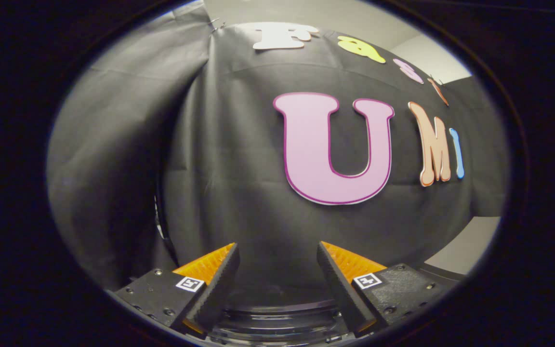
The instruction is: Put the clothes into the washing machine and then close the washing machine lid.
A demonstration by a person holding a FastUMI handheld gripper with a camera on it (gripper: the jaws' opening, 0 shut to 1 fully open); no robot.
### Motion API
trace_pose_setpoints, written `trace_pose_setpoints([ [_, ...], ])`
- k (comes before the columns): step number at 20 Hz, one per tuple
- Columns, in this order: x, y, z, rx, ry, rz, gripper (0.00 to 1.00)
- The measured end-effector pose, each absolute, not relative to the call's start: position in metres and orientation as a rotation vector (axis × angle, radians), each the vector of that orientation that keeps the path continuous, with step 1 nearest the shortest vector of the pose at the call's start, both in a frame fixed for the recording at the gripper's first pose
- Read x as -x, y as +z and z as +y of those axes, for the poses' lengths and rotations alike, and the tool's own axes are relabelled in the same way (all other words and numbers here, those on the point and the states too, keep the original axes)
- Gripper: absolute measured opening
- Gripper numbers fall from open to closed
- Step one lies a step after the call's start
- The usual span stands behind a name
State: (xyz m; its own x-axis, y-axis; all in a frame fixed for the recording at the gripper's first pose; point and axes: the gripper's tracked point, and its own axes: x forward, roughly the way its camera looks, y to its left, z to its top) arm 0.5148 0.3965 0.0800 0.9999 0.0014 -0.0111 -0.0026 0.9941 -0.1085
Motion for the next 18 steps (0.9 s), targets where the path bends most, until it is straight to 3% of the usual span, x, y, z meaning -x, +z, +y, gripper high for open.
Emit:
trace_pose_setpoints([
  [7,-0.535,0.035,0.387,0.016,0.016,0.099,0.97],
  [18,-0.524,0.046,0.388,0.032,0.069,0.035,0.97],
])
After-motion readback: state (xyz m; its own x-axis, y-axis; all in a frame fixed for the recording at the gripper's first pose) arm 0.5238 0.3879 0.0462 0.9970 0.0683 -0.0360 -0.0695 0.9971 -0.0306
